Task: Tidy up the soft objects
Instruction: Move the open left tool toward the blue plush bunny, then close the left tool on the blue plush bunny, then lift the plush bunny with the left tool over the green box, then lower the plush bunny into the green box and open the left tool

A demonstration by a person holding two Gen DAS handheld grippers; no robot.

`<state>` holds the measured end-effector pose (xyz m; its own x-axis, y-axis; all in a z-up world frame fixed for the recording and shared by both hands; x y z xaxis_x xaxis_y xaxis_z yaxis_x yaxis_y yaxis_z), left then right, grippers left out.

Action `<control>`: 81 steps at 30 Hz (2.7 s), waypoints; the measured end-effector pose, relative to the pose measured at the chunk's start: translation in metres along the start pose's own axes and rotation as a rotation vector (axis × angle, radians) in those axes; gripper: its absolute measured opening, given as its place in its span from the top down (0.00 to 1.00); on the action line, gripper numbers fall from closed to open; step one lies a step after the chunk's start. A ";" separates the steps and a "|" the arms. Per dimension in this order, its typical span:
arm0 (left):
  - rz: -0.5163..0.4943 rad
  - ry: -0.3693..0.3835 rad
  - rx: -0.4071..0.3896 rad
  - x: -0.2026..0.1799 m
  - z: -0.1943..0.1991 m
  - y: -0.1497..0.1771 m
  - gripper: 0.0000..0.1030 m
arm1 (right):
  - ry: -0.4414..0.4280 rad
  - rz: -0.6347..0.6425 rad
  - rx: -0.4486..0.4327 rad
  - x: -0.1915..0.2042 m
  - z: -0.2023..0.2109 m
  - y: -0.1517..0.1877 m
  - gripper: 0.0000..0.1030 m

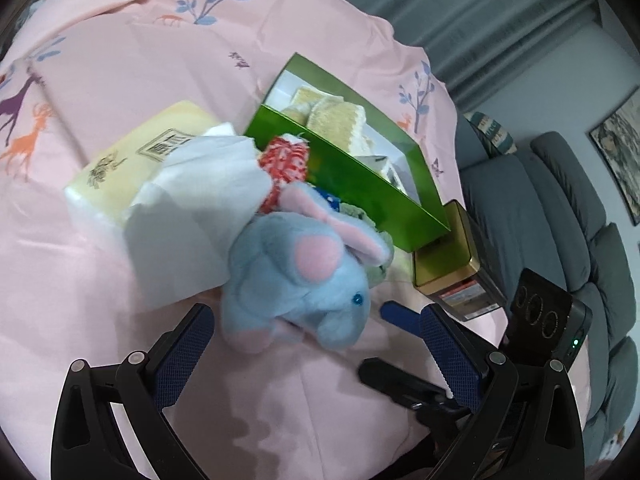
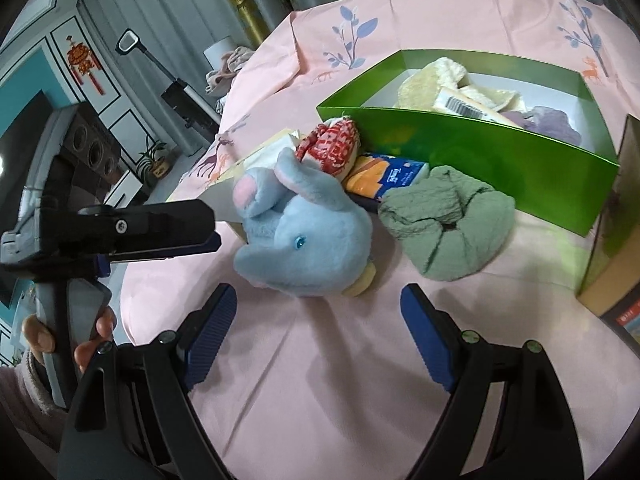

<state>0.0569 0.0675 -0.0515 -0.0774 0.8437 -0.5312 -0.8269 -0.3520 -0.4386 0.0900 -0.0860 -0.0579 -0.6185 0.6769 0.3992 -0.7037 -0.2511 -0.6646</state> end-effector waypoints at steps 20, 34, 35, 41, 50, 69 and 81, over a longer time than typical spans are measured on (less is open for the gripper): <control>0.088 -0.005 0.080 0.013 -0.043 -0.009 0.02 | -0.029 0.050 0.037 0.005 -0.037 -0.013 0.22; -0.010 -0.022 0.085 -0.023 -0.019 0.024 0.07 | 0.014 0.061 -0.033 0.021 0.002 0.002 0.31; -0.017 -0.018 0.086 -0.026 -0.017 0.026 0.08 | 0.021 0.062 -0.042 0.022 0.007 0.003 0.31; -0.088 0.009 0.057 -0.066 -0.006 0.024 0.07 | 0.057 0.060 -0.124 0.026 0.044 0.000 0.31; -0.209 0.026 -0.002 -0.119 0.004 -0.006 0.07 | 0.117 0.092 -0.247 0.020 0.088 -0.026 0.31; -0.239 0.037 -0.026 -0.139 -0.027 -0.108 0.08 | 0.147 0.081 -0.334 -0.032 0.087 -0.118 0.31; -0.116 0.018 0.076 -0.099 -0.096 -0.164 0.08 | 0.136 -0.100 -0.232 -0.095 0.023 -0.156 0.31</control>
<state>0.2537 0.0029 0.0032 0.0302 0.8694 -0.4933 -0.8695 -0.2206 -0.4419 0.2504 -0.1272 0.0223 -0.4867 0.7807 0.3919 -0.6502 -0.0242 -0.7594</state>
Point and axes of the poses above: each gripper's, at about its wrist camera, not at the fingertips, and z roughly against the way its jaws point, x to its left, y to its underside, the point moved 3 cm from there along -z, roughly the way its jaws point, and after that the axes turned 5 degrees about -y, right-handed, at the moved point
